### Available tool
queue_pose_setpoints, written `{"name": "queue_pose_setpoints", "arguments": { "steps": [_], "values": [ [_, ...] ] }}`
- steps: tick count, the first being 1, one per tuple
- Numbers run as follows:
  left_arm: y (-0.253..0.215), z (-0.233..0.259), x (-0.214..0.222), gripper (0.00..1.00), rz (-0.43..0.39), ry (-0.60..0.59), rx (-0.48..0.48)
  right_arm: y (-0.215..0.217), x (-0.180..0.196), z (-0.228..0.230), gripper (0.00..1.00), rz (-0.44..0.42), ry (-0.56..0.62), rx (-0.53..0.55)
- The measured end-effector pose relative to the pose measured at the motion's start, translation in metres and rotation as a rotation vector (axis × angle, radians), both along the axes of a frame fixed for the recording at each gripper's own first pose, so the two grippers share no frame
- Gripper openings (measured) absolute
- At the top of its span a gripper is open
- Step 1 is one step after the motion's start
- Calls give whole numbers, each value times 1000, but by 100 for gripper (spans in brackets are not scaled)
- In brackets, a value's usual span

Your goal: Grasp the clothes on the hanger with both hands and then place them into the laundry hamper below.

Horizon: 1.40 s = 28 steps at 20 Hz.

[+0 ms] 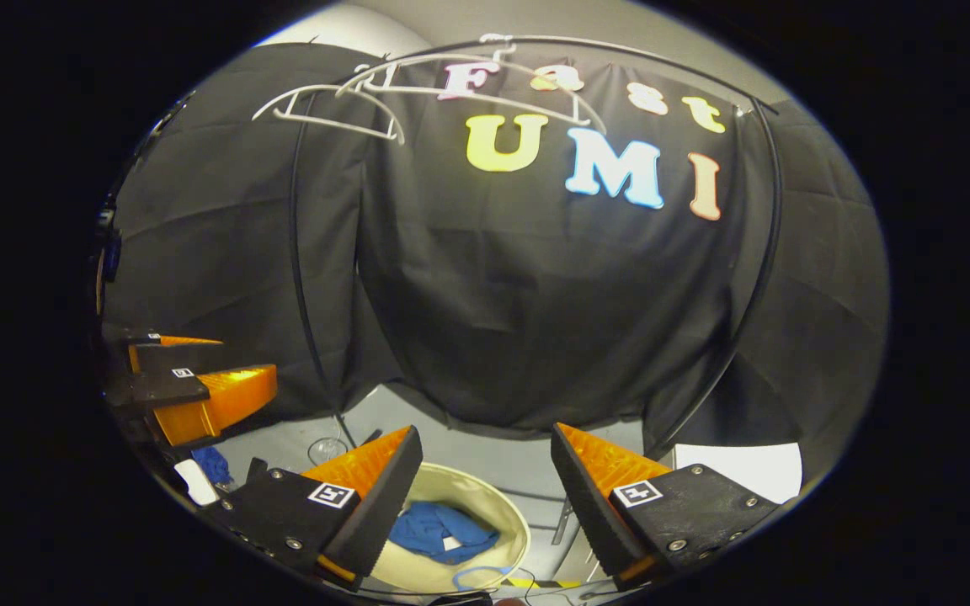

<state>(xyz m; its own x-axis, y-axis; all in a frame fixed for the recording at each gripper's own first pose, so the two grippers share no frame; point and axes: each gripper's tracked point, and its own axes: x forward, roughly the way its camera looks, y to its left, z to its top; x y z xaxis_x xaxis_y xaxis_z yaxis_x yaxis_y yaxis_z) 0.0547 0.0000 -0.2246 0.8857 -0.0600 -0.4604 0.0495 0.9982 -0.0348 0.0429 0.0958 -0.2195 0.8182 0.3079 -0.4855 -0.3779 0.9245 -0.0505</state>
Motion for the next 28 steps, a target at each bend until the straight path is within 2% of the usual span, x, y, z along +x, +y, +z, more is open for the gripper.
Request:
{"name": "queue_pose_setpoints", "arguments": {
  "steps": [1,2,6,14,18,19,23,24,28],
  "values": [
    [-1,21,7,95,-3,-46,-1,-2,2,14,96,-12,-30,11],
    [0,41,11,100,-5,-86,-4,-4,4,28,95,-26,-60,23],
    [0,110,15,100,-21,-223,-36,-22,-2,80,96,-88,-146,78],
    [-25,213,9,100,-74,-400,-84,-103,-12,171,95,-240,-370,81],
    [-50,233,-3,100,-78,-444,-105,-129,-29,189,96,-259,-389,117],
    [-53,238,-10,95,-71,-451,-98,-134,-33,193,96,-253,-399,117],
    [-68,245,-50,95,-65,-456,-82,-155,-57,193,96,-247,-392,125],
    [-71,246,-61,100,-66,-452,-73,-161,-61,196,96,-256,-395,138],
    [-82,253,-91,100,-71,-454,-39,-169,-76,198,95,-259,-402,158]
  ]
}}
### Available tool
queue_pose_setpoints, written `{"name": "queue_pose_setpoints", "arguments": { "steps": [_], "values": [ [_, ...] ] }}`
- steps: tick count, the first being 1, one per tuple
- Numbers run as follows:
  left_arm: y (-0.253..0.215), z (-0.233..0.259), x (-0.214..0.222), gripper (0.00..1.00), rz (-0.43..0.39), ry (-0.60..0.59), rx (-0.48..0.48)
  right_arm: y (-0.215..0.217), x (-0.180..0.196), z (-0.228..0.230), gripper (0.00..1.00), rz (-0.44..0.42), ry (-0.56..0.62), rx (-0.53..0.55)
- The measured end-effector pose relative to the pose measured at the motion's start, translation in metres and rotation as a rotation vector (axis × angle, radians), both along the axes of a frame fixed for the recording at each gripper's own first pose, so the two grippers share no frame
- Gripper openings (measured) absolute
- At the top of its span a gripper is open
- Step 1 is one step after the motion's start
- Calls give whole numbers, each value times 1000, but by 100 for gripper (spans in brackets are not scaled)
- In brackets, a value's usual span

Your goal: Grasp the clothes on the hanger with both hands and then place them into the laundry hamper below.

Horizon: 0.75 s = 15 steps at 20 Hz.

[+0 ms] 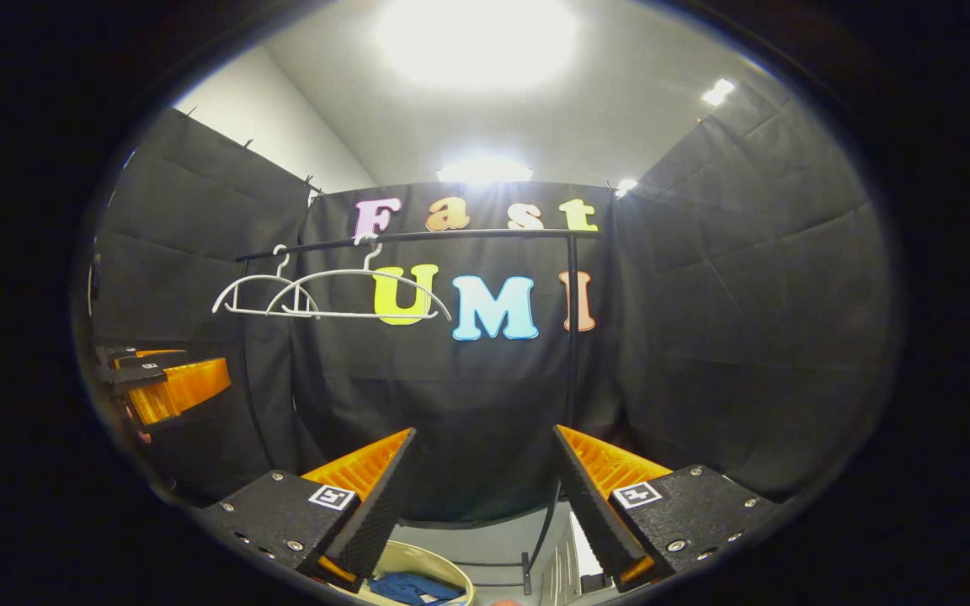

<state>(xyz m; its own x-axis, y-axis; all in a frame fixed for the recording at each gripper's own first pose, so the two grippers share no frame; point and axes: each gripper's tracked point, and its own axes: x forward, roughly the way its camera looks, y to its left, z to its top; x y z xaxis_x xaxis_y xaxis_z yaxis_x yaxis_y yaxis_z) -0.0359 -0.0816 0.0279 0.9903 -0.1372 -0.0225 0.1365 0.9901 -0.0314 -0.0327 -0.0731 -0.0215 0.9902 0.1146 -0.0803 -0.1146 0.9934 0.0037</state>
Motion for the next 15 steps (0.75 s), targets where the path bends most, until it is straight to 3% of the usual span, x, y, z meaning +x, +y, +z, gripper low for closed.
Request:
{"name": "queue_pose_setpoints", "arguments": {
  "steps": [15],
  "values": [
    [1,2,-26,100,37,6,-1,-15,-13,13,95,-11,-18,17]
  ]
}}
